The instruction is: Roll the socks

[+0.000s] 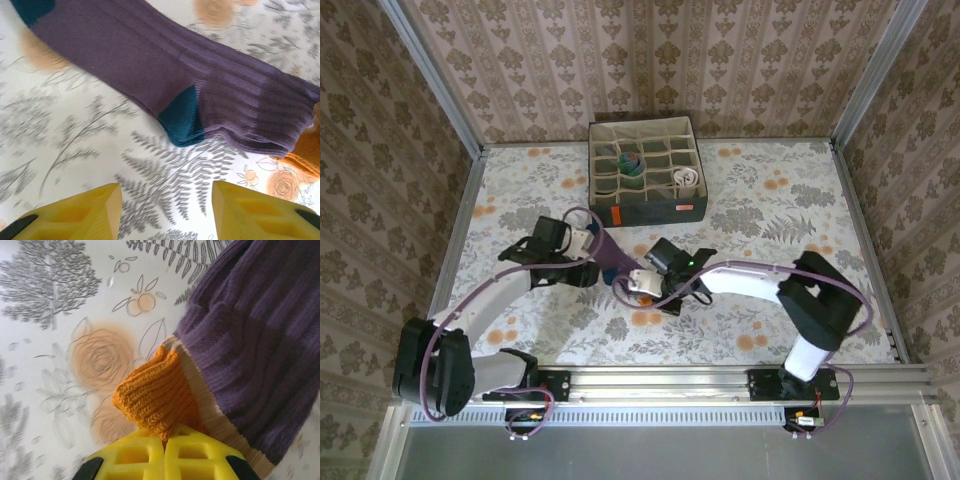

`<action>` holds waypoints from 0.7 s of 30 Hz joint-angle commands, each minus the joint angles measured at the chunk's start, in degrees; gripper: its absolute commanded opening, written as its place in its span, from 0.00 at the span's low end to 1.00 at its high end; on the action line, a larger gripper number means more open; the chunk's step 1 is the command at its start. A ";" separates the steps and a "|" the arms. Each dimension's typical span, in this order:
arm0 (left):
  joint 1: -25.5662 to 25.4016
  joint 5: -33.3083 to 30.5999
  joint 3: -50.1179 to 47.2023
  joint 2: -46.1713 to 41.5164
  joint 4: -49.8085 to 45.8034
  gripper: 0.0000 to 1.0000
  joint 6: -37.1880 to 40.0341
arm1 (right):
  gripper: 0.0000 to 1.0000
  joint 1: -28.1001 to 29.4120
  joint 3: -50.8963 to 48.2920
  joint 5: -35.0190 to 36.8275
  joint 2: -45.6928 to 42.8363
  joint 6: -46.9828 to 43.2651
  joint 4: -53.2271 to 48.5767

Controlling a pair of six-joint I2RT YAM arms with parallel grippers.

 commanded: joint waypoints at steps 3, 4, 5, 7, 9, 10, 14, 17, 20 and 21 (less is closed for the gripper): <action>-7.60 2.88 0.70 -0.79 7.74 0.51 8.55 | 0.00 -1.97 -4.01 -14.39 -5.78 10.47 -0.49; -9.00 3.91 -0.77 -2.25 10.71 0.51 9.94 | 0.00 -2.59 -4.24 -16.66 -5.89 10.85 -0.46; -10.22 5.02 -2.73 -3.85 14.12 0.51 11.32 | 0.00 -3.16 -4.32 -18.51 -5.75 11.09 -0.46; -12.44 7.63 -8.25 -7.20 22.47 0.51 13.98 | 0.00 -3.93 -4.38 -20.95 -5.06 11.44 -0.29; -14.59 9.99 -14.51 -10.65 30.20 0.50 17.30 | 0.00 -4.58 -4.20 -22.70 -4.14 11.48 -0.44; -15.95 10.69 -17.86 -12.71 33.53 0.50 18.90 | 0.00 -4.90 -4.18 -23.51 -3.52 11.52 -0.54; -21.56 10.17 -26.37 -19.04 38.59 0.49 22.93 | 0.00 -6.16 -3.66 -26.88 -0.97 11.61 -0.90; -26.81 7.07 -28.25 -20.48 37.86 0.49 25.32 | 0.00 -6.32 -2.83 -28.92 0.76 11.33 -1.20; -28.17 4.78 -28.63 -20.02 38.95 0.50 24.84 | 0.00 -6.33 -2.03 -29.58 1.73 11.05 -1.77; -28.26 4.60 -28.70 -19.50 40.07 0.50 24.49 | 0.00 -6.33 -1.83 -29.75 1.95 10.88 -1.93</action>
